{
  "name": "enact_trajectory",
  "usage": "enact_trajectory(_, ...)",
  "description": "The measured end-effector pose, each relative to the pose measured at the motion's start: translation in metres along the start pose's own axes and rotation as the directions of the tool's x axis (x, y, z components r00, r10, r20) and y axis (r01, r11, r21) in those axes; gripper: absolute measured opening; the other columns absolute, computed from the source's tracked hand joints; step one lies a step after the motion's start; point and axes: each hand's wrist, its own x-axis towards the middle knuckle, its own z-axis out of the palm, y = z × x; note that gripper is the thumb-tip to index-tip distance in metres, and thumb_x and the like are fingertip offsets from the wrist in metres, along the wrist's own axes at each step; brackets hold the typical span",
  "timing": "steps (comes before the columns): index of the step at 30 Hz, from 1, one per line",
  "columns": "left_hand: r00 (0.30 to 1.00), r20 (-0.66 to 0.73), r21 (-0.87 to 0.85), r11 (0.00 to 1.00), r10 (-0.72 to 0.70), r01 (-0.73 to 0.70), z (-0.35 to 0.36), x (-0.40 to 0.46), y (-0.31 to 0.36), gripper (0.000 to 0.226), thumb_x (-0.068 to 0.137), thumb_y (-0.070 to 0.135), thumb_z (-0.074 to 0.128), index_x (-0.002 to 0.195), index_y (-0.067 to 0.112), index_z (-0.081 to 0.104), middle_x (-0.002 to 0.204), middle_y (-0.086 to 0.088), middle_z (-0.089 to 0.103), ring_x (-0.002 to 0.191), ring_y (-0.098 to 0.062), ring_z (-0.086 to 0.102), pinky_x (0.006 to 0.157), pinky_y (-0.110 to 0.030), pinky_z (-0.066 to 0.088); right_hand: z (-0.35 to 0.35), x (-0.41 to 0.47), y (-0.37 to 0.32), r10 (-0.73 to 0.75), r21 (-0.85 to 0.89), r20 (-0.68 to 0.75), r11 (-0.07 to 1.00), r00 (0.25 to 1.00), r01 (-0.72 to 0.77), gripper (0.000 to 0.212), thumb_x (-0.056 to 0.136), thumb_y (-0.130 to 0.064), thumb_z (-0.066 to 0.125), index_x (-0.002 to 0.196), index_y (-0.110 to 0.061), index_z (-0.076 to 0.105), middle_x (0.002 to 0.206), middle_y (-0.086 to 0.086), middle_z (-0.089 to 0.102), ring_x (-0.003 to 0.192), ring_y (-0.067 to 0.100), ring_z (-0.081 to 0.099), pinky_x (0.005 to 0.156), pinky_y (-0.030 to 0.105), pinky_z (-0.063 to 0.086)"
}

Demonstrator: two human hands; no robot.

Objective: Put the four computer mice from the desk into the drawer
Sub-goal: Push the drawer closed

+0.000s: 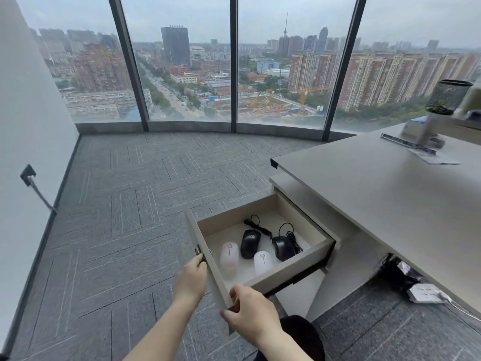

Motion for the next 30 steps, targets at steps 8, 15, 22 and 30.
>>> enact_trajectory(8, 0.993, 0.116, -0.120, 0.992, -0.027, 0.041, 0.022, 0.013, 0.010, 0.042, 0.079, 0.022, 0.041, 0.110, 0.017, 0.068, 0.106, -0.009, 0.074, 0.093, -0.028, 0.066, 0.083, -0.043, 0.052, -0.010, 0.003, 0.017, 0.058, -0.030, -0.078, 0.998, 0.995, -0.061, 0.019, 0.079, -0.044, 0.058, 0.084, -0.027, 0.050, 0.091, -0.008, 0.065, 0.085, 0.016, 0.060, 0.071, 0.034, 0.047)
enact_trajectory(15, 0.978, 0.208, -0.108, 0.994, 0.033, -0.010, 0.073, 0.026, 0.044, 0.037, 0.083, 0.019, 0.042, 0.111, 0.024, 0.065, 0.096, -0.006, 0.072, 0.082, -0.026, 0.063, 0.073, -0.039, 0.051, -0.043, 0.014, 0.058, 0.168, 0.006, -0.160, 0.986, 0.973, -0.169, 0.021, 0.082, -0.043, 0.055, 0.091, -0.024, 0.058, 0.098, -0.006, 0.068, 0.091, 0.017, 0.061, 0.066, 0.034, 0.045)
enact_trajectory(22, 0.942, 0.336, -0.202, 0.978, 0.010, 0.061, 0.137, 0.053, 0.067, 0.061, 0.080, 0.025, 0.043, 0.140, 0.030, 0.045, 0.138, 0.001, 0.058, 0.126, -0.025, 0.055, 0.105, -0.048, 0.046, -0.072, 0.025, 0.101, 0.342, 0.153, -0.279, 0.938, 0.897, -0.310, 0.018, 0.087, -0.043, 0.058, 0.093, -0.028, 0.053, 0.083, -0.010, 0.066, 0.077, 0.016, 0.062, 0.062, 0.033, 0.050)
enact_trajectory(30, 0.896, 0.444, -0.228, 0.967, 0.002, 0.111, 0.199, 0.086, 0.087, 0.070, 0.075, 0.029, 0.048, 0.144, 0.028, 0.039, 0.147, -0.003, 0.051, 0.133, -0.026, 0.050, 0.110, -0.049, 0.042, -0.082, 0.042, 0.148, 0.570, 0.392, -0.404, 0.814, 0.715, -0.428, 0.076, 0.082, -0.062, 0.061, 0.140, -0.021, 0.032, 0.133, 0.006, 0.055, 0.115, 0.028, 0.057, 0.079, 0.042, 0.053)
